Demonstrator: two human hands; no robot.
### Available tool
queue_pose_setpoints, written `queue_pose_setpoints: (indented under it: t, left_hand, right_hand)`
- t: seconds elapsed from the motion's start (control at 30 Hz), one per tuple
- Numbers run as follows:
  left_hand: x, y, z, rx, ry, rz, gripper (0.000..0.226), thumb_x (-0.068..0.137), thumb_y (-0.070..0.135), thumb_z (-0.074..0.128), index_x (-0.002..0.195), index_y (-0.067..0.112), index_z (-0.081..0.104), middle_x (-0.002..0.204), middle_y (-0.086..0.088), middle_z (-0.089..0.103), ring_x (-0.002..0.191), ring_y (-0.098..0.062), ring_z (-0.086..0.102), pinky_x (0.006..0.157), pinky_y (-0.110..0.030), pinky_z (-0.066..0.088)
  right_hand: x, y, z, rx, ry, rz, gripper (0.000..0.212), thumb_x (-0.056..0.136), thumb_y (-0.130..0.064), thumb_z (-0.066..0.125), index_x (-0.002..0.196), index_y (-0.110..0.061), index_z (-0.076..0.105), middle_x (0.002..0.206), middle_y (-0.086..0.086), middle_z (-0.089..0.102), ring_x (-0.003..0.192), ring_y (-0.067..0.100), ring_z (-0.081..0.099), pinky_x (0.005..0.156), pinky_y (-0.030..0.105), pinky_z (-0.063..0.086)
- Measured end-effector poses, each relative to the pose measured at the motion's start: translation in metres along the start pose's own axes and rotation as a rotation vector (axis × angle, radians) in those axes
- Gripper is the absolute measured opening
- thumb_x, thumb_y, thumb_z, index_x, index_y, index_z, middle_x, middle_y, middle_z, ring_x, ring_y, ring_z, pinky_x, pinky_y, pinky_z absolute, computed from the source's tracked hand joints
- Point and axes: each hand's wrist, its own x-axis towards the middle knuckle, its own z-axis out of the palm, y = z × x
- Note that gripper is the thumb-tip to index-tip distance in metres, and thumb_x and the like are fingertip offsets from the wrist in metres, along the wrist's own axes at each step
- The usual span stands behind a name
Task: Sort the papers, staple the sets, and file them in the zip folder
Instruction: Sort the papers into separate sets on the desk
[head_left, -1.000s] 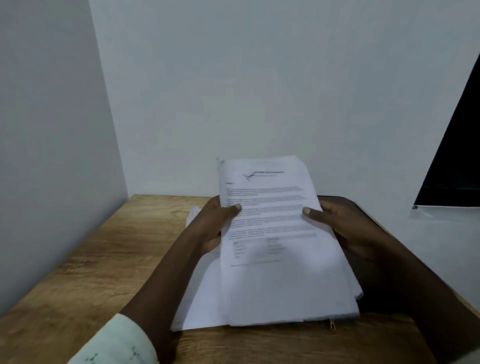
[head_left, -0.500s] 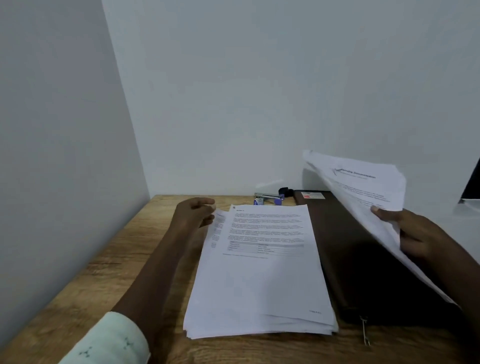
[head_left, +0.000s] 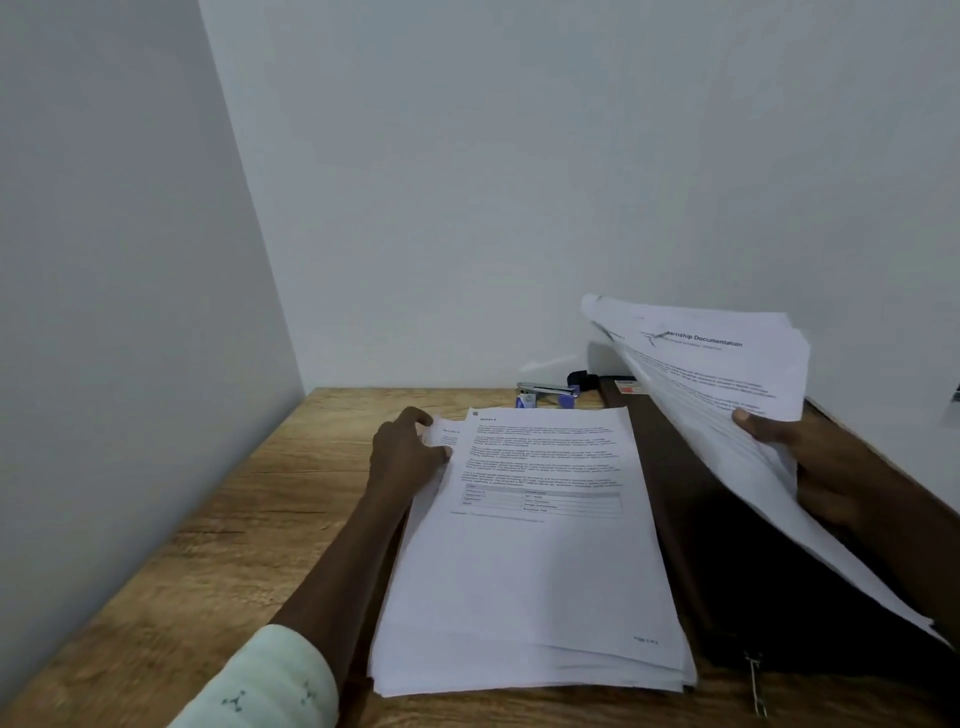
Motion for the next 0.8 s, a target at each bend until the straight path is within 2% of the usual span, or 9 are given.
queue_pose_setpoints:
  t: [0.1,0.2,0.27,0.37,0.43,0.5,0.6,0.7,0.8]
  left_hand:
    - [-0.004,0.002,-0.005,-0.099,-0.01,-0.074,0.052,0.08,0.013,0.079,0.125,0.013,0.053,0.114,-0.012,0.06,0.093,-0.025,0.059,0.06,-0.028,0.043]
    - [-0.005,0.004,-0.006,-0.171,-0.026,-0.127,0.051,0.075,0.009,0.082,0.117,0.011,0.053,0.108,-0.008,0.053,0.088,-0.022,0.056,0.053,-0.025,0.04]
    - [-0.002,0.001,-0.01,-0.237,0.007,-0.157,0.043,0.073,0.007,0.084,0.107,0.009,0.059,0.108,-0.008,0.058,0.081,-0.019,0.058,0.051,-0.025,0.039]
    - [0.003,-0.011,-0.02,-0.277,0.067,-0.176,0.024,0.076,0.01,0.083,0.093,0.007,0.067,0.099,-0.008,0.066,0.071,-0.015,0.059,0.052,-0.024,0.039]
    - [0.003,-0.021,-0.029,-0.302,0.102,-0.176,0.014,0.08,0.012,0.08,0.082,0.008,0.067,0.091,-0.008,0.069,0.07,-0.018,0.062,0.054,-0.025,0.042]
    - [0.004,-0.03,-0.035,-0.412,0.102,-0.193,0.016,0.083,0.013,0.077,0.075,0.005,0.066,0.086,-0.013,0.071,0.072,-0.026,0.065,0.061,-0.029,0.049]
    - [0.006,-0.04,-0.045,-0.581,0.03,-0.237,0.02,0.086,0.014,0.075,0.073,0.002,0.066,0.088,-0.02,0.073,0.082,-0.037,0.07,0.074,-0.044,0.059]
    - [0.004,-0.042,-0.052,-0.628,-0.008,-0.236,0.02,0.087,0.014,0.074,0.076,0.0,0.064,0.092,-0.022,0.074,0.087,-0.041,0.071,0.081,-0.056,0.058]
    - [-0.006,-0.029,-0.056,-0.682,-0.06,-0.145,0.02,0.085,0.008,0.074,0.076,0.001,0.058,0.085,-0.02,0.072,0.079,-0.038,0.071,0.069,-0.046,0.06]
  right_hand:
    - [-0.001,0.0,0.014,-0.012,-0.059,0.02,0.037,0.098,0.001,0.044,0.129,-0.012,0.058,0.122,0.002,0.069,0.105,0.017,0.069,0.072,0.024,0.059]
    - [-0.002,0.001,0.025,-0.02,-0.1,0.02,0.033,0.098,-0.001,0.046,0.124,-0.014,0.061,0.118,0.0,0.071,0.103,0.015,0.07,0.07,0.022,0.058]
    - [-0.002,0.004,0.026,-0.04,-0.106,0.011,0.036,0.095,-0.004,0.05,0.128,-0.014,0.06,0.122,0.001,0.07,0.11,0.018,0.068,0.082,0.028,0.059]
    - [-0.002,0.01,0.022,-0.086,-0.096,0.012,0.052,0.085,-0.013,0.062,0.136,-0.013,0.055,0.131,0.003,0.064,0.124,0.025,0.058,0.109,0.047,0.04]
    - [-0.002,0.011,0.021,-0.082,-0.098,0.018,0.046,0.091,-0.006,0.056,0.136,-0.011,0.054,0.131,0.005,0.064,0.123,0.025,0.06,0.107,0.045,0.043]
    - [-0.005,0.009,0.024,-0.075,-0.105,0.034,0.04,0.096,-0.001,0.049,0.134,-0.012,0.055,0.128,0.004,0.066,0.113,0.019,0.066,0.089,0.032,0.057]
    - [-0.007,0.01,0.027,-0.042,-0.125,0.043,0.038,0.098,0.002,0.046,0.131,-0.014,0.057,0.124,0.002,0.069,0.102,0.012,0.07,0.068,0.019,0.058]
    - [-0.008,0.009,0.034,-0.016,-0.148,0.063,0.037,0.097,-0.001,0.045,0.131,-0.012,0.057,0.123,0.003,0.069,0.103,0.016,0.07,0.069,0.023,0.059]
    - [-0.012,0.005,0.047,-0.012,-0.17,0.003,0.038,0.097,-0.002,0.045,0.133,-0.011,0.056,0.128,0.004,0.066,0.112,0.019,0.066,0.087,0.03,0.057]
